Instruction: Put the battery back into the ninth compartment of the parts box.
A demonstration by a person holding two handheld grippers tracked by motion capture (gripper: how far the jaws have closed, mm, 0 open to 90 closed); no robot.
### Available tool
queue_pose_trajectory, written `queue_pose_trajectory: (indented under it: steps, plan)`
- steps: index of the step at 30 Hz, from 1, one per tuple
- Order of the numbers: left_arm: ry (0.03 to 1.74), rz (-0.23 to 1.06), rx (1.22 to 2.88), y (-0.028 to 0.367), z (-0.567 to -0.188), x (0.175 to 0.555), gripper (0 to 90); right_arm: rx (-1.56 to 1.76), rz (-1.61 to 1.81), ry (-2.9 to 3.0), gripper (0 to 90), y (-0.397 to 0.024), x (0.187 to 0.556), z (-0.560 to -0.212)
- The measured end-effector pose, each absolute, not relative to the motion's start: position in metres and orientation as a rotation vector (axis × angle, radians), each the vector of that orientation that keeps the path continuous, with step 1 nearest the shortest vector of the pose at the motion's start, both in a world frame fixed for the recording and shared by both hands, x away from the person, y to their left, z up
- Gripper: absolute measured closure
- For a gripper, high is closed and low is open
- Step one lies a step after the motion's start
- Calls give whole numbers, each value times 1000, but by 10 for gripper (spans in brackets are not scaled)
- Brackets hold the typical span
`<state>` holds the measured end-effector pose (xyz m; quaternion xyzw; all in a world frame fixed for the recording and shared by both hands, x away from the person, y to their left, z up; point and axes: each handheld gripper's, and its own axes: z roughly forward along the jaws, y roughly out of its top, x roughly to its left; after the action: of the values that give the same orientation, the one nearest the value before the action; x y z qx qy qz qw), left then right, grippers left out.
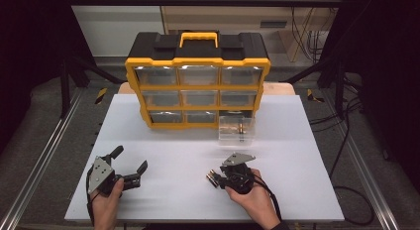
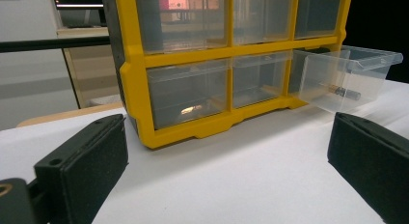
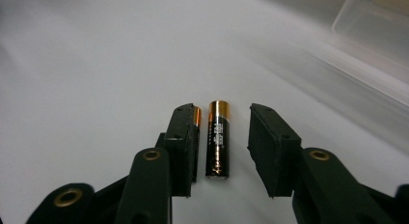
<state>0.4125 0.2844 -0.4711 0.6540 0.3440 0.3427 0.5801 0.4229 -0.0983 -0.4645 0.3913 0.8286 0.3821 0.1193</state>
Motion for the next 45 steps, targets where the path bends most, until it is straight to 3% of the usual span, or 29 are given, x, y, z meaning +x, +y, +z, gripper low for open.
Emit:
queue_pose_trajectory:
  steps: [21, 30, 45]
  plan:
    - [795, 796, 1547, 281, -472, 414, 3, 1176, 1043, 2445, 761, -95, 429, -486]
    - [789, 796, 1564, 279, -473, 414, 3, 1186, 1164, 2338, 768, -111, 427, -489]
    - [802, 803, 1562, 281, -473, 410, 3, 1193, 1251, 2163, 768, -149, 430, -452]
